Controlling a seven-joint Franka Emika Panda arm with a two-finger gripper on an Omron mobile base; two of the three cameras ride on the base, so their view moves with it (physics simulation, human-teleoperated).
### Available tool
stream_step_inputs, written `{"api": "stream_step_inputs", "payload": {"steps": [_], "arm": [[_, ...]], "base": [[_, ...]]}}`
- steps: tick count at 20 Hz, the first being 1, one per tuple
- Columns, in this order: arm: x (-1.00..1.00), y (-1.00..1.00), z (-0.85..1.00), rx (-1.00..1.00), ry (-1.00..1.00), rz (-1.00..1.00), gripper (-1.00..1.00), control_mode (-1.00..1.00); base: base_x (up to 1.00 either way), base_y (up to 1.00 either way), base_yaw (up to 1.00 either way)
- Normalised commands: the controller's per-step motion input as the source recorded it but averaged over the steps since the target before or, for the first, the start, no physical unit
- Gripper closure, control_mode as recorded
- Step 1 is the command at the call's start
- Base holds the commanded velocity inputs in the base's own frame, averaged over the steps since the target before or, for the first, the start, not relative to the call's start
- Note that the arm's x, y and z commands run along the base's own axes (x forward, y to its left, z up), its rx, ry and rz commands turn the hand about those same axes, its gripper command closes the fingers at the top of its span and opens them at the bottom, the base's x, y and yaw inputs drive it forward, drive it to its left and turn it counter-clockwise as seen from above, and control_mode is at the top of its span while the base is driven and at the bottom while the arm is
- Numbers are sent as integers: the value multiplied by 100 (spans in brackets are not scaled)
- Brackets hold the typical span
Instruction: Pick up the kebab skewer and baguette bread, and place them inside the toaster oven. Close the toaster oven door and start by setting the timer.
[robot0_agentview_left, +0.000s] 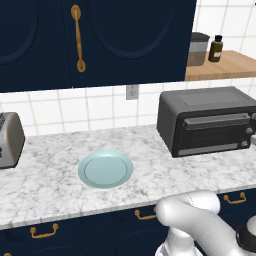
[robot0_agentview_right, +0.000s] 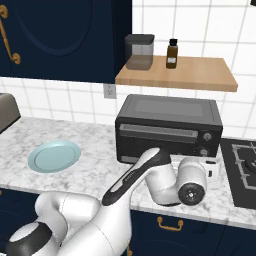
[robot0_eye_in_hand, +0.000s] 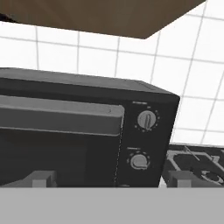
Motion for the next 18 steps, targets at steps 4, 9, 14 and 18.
{"api": "stream_step_inputs", "payload": {"steps": [4,9,14,18], "arm": [[23,-34,0,0,-20,0,-100,-100],[21,-41,0,4,-12,2,-100,-100],[18,-34,0,3,-6,5,-100,-100],[23,-18,0,2,-2,3,-100,-100]], "base": [[0,0,0],[0,0,0],[0,0,0],[0,0,0]]}}
